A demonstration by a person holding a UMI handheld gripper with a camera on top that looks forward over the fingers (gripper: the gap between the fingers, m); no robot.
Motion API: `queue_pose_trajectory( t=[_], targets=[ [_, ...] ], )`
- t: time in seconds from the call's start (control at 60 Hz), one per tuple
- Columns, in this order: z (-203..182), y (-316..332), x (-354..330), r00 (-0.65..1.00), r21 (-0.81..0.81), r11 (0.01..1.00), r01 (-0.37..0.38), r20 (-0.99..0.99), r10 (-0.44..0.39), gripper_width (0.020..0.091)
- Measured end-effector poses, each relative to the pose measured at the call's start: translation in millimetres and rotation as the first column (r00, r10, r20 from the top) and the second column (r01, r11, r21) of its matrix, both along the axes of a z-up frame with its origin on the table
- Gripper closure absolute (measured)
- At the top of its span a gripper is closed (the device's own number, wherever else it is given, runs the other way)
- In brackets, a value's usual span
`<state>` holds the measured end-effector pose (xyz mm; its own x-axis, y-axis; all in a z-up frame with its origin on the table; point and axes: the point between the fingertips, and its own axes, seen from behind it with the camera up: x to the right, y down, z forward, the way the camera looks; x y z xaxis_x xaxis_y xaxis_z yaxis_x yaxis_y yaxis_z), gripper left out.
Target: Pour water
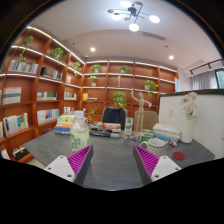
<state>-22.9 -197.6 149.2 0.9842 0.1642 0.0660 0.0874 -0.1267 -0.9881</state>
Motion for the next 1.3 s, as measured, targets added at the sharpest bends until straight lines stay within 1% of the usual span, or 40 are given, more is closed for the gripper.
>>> queue_pose_trajectory(
  t=[0.117,0.133,0.167,0.183,0.317,0.5,0.6,0.683,0.7,0.733,0.783,0.817,0.9,0.917,0.933,0.95,0.983,1.0,1.033,1.05,1.1,1.233,1.3],
  targets=[
    [-23,0,-37,0.999,0.004,0.999,-0.034,-0.018,0.034,0.0275],
    [-6,1,-22,0.999,0.0,0.999,-0.044,-0.015,0.044,0.0275],
    [-29,1,-56,0.998,0.002,0.998,-0.055,-0.036,0.055,0.0274],
    [-33,2,-65,0.997,0.001,0.998,-0.064,-0.042,0.064,0.0276],
    [-50,22,-112,0.989,-0.021,0.992,-0.124,-0.087,0.122,0.0276],
    [-58,66,-139,0.99,-0.037,0.992,-0.119,-0.086,0.116,0.0275],
    [-56,86,-154,0.987,-0.025,0.991,-0.133,-0.092,0.13,0.0276],
    [-55,99,-159,0.989,-0.018,0.992,-0.122,-0.088,0.12,0.0281],
    [-55,101,-159,0.989,-0.016,0.993,-0.119,-0.085,0.117,0.0291],
    [-55,105,-157,0.991,-0.014,0.994,-0.106,-0.08,0.105,0.0343],
    [-56,109,-151,0.994,-0.009,0.997,-0.078,-0.072,0.077,0.0484],
    [-55,111,-149,0.996,-0.001,0.998,-0.068,-0.062,0.068,0.0606],
    [-54,111,-153,0.991,0.009,0.995,-0.097,-0.095,0.098,0.0625],
    [-53,111,-151,0.99,0.013,0.996,-0.091,-0.104,0.092,0.0647],
    [-53,112,-149,0.99,0.015,0.996,-0.084,-0.11,0.085,0.0647],
    [-53,112,-148,0.99,0.018,0.997,-0.078,-0.118,0.08,0.0667],
    [-54,112,-146,0.989,0.017,0.997,-0.073,-0.127,0.075,0.068],
    [-54,112,-145,0.989,0.015,0.997,-0.072,-0.129,0.073,0.0701],
    [-54,112,-144,0.989,0.009,0.998,-0.068,-0.131,0.069,0.0706],
    [-54,112,-143,0.989,0.007,0.998,-0.063,-0.133,0.063,0.0727],
    [-55,113,-139,0.99,0.011,0.999,-0.049,-0.132,0.05,0.0727],
    [-53,115,-132,0.984,0.004,0.999,-0.041,-0.174,0.041,0.0728],
    [-52,117,-119,0.978,-0.017,1.0,-0.019,-0.21,0.015,0.0729]
  ],
)
